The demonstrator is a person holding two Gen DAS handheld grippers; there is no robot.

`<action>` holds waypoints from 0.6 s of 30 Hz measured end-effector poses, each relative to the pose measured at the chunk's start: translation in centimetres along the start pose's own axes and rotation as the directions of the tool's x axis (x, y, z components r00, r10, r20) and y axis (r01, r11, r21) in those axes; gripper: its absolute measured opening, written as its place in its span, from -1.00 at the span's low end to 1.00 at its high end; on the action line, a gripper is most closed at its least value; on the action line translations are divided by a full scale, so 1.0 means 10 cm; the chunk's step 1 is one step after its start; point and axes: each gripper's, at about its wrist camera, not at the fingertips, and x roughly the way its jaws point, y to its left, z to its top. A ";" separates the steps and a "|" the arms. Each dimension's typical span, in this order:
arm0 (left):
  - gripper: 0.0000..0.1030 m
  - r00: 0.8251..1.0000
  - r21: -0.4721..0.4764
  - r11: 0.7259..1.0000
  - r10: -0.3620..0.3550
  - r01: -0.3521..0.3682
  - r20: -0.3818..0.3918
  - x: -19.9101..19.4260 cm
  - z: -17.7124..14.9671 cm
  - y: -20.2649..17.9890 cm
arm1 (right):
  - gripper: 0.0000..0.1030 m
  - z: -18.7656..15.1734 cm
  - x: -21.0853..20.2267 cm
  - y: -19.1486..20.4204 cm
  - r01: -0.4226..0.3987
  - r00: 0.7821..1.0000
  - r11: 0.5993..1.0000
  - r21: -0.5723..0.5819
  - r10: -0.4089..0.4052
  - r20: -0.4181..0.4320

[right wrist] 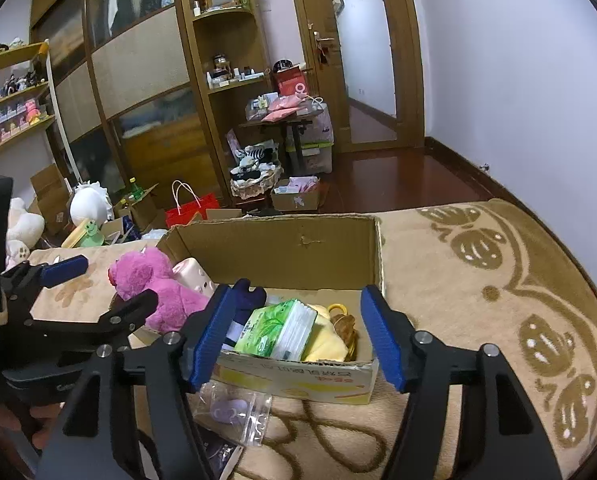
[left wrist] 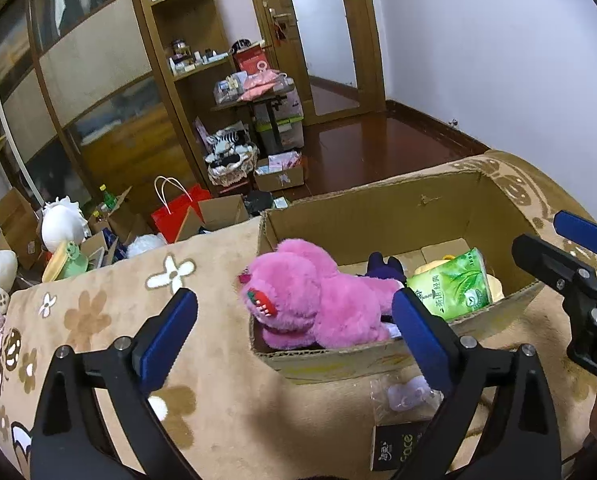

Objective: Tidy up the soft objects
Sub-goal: 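Release the pink bear into the box with the left tool while the right tool releases the green packet, then move both tools down toward the black Face tissue pack and clear bag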

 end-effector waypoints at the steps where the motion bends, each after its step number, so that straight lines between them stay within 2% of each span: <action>1: 0.92 1.000 -0.003 1.000 -0.002 0.002 0.005 -0.03 -0.01 0.01 | 0.59 0.00 -0.02 0.01 -0.005 1.000 1.000 0.002 0.005 0.003; 7: 0.94 1.000 -0.026 0.999 -0.019 0.019 0.005 -0.17 -0.07 0.09 | 0.94 -0.01 -0.17 0.02 -0.019 1.000 1.000 0.022 0.019 0.018; 10: 0.94 1.000 -0.034 0.999 -0.022 0.022 -0.009 -0.20 -0.09 0.11 | 1.00 -0.02 -0.25 0.01 -0.012 0.999 0.999 0.035 0.011 0.035; 18: 0.94 1.000 -0.034 0.999 -0.016 0.015 -0.019 -0.36 -0.18 0.13 | 1.00 -0.08 -0.41 0.07 -0.006 0.999 1.000 0.015 0.006 0.037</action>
